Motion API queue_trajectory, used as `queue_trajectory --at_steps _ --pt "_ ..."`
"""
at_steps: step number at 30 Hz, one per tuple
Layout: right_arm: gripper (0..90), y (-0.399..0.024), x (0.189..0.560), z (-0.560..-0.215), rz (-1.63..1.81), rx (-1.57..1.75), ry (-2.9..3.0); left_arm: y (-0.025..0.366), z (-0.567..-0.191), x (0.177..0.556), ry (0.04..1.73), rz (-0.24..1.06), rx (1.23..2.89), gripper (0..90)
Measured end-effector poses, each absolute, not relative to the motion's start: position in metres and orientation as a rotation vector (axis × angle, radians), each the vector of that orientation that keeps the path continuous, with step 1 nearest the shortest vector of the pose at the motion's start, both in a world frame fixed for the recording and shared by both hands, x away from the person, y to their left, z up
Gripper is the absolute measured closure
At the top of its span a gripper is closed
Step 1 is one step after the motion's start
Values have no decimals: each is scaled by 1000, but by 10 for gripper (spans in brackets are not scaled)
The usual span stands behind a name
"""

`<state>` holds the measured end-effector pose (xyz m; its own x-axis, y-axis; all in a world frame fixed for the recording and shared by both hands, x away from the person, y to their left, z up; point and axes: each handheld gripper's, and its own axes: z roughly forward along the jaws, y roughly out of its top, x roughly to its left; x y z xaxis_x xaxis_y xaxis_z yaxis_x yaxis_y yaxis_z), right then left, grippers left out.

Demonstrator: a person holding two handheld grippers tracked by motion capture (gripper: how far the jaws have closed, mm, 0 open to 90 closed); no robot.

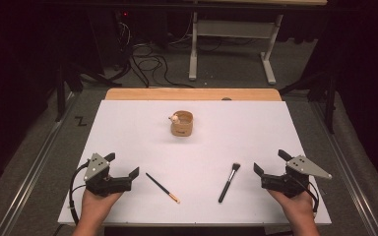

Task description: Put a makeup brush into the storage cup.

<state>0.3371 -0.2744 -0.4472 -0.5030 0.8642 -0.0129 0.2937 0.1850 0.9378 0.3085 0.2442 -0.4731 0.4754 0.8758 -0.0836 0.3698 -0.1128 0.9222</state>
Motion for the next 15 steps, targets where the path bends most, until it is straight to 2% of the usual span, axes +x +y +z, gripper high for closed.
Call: queue_trajectory --at_steps 10,15 --pt "37 -279 335 -447 1315 1067 1884 242 -469 304 1065 679 1652 20" --pt "37 -279 334 -446 1324 1071 1877 244 -468 302 1074 653 1637 92"
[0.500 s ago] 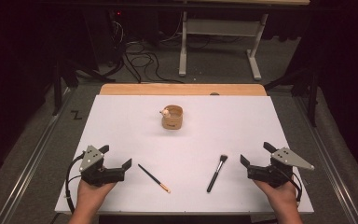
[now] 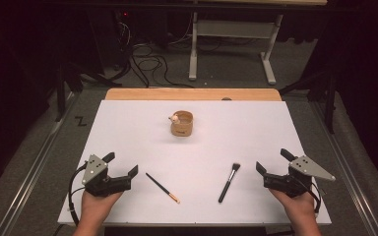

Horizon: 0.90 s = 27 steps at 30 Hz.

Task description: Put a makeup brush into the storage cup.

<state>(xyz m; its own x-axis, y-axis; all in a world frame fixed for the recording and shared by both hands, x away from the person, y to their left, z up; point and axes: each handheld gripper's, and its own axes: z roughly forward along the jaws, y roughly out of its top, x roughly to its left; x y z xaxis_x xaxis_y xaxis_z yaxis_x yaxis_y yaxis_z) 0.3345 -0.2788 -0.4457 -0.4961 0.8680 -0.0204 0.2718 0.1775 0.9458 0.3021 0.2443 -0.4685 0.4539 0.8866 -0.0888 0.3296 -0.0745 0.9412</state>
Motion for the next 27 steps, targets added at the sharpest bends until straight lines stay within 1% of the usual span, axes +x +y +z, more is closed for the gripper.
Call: queue_trajectory --at_steps 3,9,13,17,20,22,27 --pt "37 -279 335 -446 1322 1073 1880 242 -470 302 1065 665 1661 109" --pt "37 -277 337 -448 1327 1061 1889 242 -473 303 1073 655 1655 144" --pt "37 -276 338 -449 1328 1064 1899 243 -476 303 1093 655 1633 148" --pt "37 -276 338 -450 1329 1062 1896 243 -477 304 1098 638 1648 141" --pt "37 -275 338 -450 1329 1064 1895 240 -479 305 1094 613 1680 132" --pt "37 -275 338 -450 1334 1071 1895 237 -480 307 1094 562 1700 127" --pt "37 -274 339 -452 1332 1068 1909 229 -482 311 1104 524 1769 122"
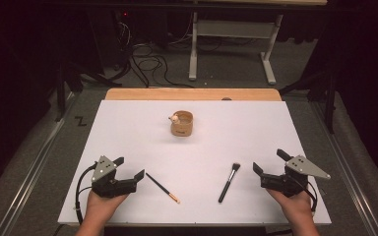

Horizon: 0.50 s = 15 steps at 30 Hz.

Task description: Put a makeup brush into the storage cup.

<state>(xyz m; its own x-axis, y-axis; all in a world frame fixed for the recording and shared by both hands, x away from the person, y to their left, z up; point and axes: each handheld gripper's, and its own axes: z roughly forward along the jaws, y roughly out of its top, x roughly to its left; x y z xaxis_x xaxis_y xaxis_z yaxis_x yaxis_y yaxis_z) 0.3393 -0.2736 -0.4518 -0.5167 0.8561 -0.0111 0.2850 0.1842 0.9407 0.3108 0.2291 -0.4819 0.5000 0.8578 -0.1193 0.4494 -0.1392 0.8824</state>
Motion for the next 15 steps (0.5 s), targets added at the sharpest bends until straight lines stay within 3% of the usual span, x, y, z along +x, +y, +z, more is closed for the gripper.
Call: queue_trajectory --at_steps 10,15 --pt "37 -280 342 -456 1337 1099 1913 205 -485 323 1150 474 1985 137" --pt "37 -280 344 -459 1333 1105 1935 204 -476 335 1185 366 2060 141"
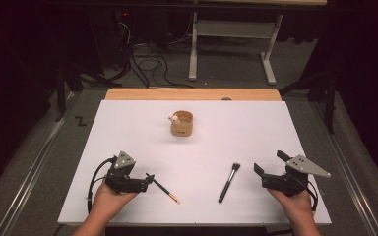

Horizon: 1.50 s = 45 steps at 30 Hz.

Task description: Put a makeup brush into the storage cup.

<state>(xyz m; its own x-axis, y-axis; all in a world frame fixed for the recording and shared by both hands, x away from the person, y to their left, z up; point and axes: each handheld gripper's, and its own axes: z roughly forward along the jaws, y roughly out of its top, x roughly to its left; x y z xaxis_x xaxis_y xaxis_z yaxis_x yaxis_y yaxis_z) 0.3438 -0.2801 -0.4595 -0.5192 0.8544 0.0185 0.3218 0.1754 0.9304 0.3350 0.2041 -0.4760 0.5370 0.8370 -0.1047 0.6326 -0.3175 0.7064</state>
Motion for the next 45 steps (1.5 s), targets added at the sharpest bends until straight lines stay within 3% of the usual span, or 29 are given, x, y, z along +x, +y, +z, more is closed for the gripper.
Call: queue_trajectory --at_steps 14,23,45 --pt "39 -275 345 -468 1321 1108 2008 194 -470 341 1200 283 2348 142" --pt "39 -273 343 -468 1326 1094 2012 168 -467 344 1038 233 2615 133" --pt "44 -268 341 -470 1330 1086 2030 147 -466 371 861 100 2793 167"
